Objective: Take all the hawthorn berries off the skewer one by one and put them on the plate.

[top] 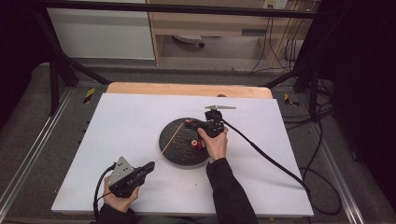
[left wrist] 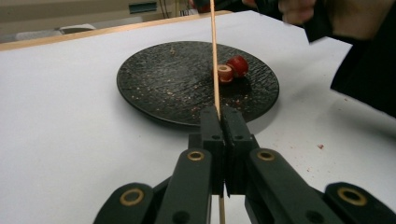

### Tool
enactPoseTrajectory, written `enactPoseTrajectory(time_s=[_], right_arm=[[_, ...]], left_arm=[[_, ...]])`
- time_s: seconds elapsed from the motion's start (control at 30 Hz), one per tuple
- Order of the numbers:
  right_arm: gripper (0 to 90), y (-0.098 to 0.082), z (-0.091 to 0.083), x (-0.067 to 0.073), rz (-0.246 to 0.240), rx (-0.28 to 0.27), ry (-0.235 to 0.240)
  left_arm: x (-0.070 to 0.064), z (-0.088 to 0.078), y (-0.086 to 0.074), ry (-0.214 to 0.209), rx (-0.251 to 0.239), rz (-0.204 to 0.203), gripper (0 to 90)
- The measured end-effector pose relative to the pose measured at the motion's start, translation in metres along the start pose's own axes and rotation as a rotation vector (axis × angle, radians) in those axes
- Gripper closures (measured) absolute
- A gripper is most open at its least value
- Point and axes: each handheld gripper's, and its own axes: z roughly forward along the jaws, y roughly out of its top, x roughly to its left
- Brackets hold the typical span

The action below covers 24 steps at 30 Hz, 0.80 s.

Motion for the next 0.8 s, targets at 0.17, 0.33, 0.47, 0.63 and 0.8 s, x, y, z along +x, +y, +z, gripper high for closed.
enactPoseTrajectory(time_s=[0.17,0.33,0.47,0.63,0.8], right_arm=[[67.9,-0.021,0.021,-0.005,-0.025,0.088,-0.03],[64.6,-0.034,0.032,-0.007,-0.051,0.141,-0.045],[58.8,-0.034,0.029,-0.006,-0.083,0.133,-0.052],[48.8,-0.027,0.011,0.002,-0.13,0.088,-0.047],[31.6,-0.029,-0.014,0.005,-0.177,0.052,-0.051]], left_arm=[[0.001,0.001,-0.001,0.012,0.005,-0.01,88.5],[0.003,0.001,-0.001,0.017,0.011,-0.011,88.5],[0.003,0.002,-0.001,0.018,0.015,-0.015,88.4],[0.005,0.002,0.0,0.014,0.021,-0.03,88.4],[0.004,0.004,0.0,0.011,0.032,-0.034,88.4]])
